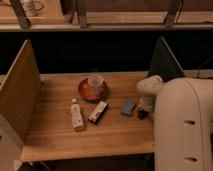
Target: Drag the pepper across the table
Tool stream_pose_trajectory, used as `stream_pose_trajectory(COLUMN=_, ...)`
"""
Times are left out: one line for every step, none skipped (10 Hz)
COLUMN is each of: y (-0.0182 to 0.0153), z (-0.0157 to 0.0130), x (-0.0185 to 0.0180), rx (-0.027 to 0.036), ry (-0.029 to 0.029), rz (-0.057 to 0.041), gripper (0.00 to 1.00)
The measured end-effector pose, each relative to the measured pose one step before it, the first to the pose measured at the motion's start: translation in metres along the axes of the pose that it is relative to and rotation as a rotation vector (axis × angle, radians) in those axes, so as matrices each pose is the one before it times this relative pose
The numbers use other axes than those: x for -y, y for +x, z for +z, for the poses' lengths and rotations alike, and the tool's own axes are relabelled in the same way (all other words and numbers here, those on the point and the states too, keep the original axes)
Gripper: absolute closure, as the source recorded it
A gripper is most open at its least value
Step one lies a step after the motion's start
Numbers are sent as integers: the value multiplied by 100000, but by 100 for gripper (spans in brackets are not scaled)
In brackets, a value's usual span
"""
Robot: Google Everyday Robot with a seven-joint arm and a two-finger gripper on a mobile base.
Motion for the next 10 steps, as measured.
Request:
stream_pose_trajectory(y=137, z=-100, x=-227, rx=-205, ry=-587, rz=-489, gripper=60)
stream_pose_trajectory(y=398, z=-215, x=-225, rx=-538, ry=-950, rz=-696, gripper=72)
stream_pose_trajectory(y=337, z=-167, x=99, rx=-217, ry=-217, rz=-802, gripper=80)
stream_pose_trajectory(y=393, z=-588, x=-236, rx=311, ry=-1731, rz=-1437, gripper=92)
stream_pose_trajectory(y=433, z=-394, x=-147, rx=63, ry=-1054, rz=-1441, gripper=99)
stream_pose_trajectory(y=467, z=-167, x=-5, rx=-410, ry=-552, rz=-1211, gripper=100)
stream_pose_trajectory(y=657, z=-102, x=-46, rx=-886, ry=-569, rz=-1397, gripper=100)
stream_pose_trajectory(y=869, z=-103, x=-239, rx=-1074, ry=-641, rz=-1995, gripper=100)
stream_pose_trajectory(y=830, z=-25, x=-369, rx=-888, ry=-491, rz=-2149, gripper=100)
stream_pose_trajectory(y=534, z=14, x=-264, rx=-583, ry=-159, rz=-1399, gripper=100)
